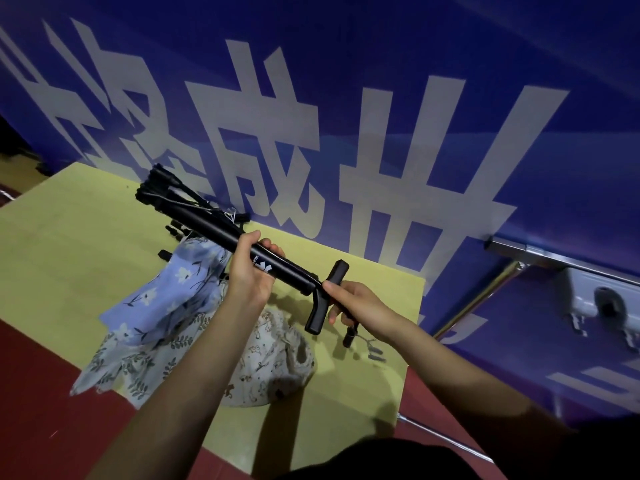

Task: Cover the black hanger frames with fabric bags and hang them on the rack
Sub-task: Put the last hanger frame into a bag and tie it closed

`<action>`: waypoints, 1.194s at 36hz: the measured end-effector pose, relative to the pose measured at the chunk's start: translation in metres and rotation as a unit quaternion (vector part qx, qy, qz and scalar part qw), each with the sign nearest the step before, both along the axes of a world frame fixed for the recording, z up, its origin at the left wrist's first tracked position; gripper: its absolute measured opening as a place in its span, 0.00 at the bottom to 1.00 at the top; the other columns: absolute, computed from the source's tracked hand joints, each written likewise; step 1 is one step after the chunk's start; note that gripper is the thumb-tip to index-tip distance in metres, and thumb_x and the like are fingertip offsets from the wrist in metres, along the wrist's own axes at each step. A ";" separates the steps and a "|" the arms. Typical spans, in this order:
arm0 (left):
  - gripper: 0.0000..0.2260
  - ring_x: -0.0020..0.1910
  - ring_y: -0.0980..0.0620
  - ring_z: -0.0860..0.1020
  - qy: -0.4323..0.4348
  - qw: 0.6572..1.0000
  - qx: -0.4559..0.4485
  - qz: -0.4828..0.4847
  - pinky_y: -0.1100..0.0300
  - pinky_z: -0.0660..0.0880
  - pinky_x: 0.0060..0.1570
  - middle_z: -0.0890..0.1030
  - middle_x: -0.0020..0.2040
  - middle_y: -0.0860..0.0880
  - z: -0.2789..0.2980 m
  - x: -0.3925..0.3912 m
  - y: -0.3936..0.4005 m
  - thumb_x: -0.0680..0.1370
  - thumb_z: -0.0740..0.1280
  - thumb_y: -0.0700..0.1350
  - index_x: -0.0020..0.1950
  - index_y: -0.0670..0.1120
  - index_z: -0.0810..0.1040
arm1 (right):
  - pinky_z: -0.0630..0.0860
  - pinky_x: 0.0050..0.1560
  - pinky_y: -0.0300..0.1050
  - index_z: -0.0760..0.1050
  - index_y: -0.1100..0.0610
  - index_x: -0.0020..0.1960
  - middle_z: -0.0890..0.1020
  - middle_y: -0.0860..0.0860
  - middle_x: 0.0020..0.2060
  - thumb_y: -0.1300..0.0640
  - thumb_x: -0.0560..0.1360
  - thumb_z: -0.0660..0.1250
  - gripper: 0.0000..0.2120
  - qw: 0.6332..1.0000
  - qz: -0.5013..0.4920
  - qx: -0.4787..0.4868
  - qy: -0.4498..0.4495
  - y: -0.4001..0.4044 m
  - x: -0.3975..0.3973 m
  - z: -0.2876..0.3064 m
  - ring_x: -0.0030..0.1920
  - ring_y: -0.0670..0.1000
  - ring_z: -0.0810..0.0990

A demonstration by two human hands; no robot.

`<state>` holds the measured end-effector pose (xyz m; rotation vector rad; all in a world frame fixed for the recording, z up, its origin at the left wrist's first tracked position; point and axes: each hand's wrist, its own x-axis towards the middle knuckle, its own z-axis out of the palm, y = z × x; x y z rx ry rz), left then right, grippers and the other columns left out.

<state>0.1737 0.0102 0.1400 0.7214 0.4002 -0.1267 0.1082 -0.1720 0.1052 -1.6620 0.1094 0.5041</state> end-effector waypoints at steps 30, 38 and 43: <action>0.16 0.64 0.52 0.72 0.012 0.954 0.219 -0.205 0.52 0.67 0.67 0.75 0.64 0.48 -0.031 -0.042 -0.039 0.85 0.53 0.43 0.72 0.49 0.67 | 0.76 0.30 0.43 0.73 0.60 0.46 0.80 0.56 0.33 0.47 0.81 0.60 0.16 0.999 -0.015 -0.029 -0.022 0.002 0.011 -0.009 0.29 0.56 0.79; 0.13 0.59 0.48 0.78 0.039 0.921 0.293 -0.252 0.54 0.76 0.56 0.79 0.59 0.45 -0.056 -0.040 -0.014 0.84 0.55 0.46 0.63 0.48 0.76 | 0.74 0.30 0.43 0.73 0.58 0.44 0.80 0.56 0.34 0.52 0.76 0.70 0.11 0.998 -0.028 -0.058 -0.028 -0.035 -0.001 -0.031 0.30 0.55 0.79; 0.08 0.49 0.46 0.76 0.084 0.864 0.463 -0.179 0.53 0.72 0.52 0.78 0.49 0.44 -0.084 -0.041 -0.002 0.82 0.60 0.46 0.51 0.45 0.76 | 0.73 0.27 0.43 0.72 0.60 0.50 0.81 0.53 0.37 0.54 0.74 0.72 0.13 0.986 0.029 -0.166 -0.015 -0.052 -0.008 -0.040 0.32 0.49 0.83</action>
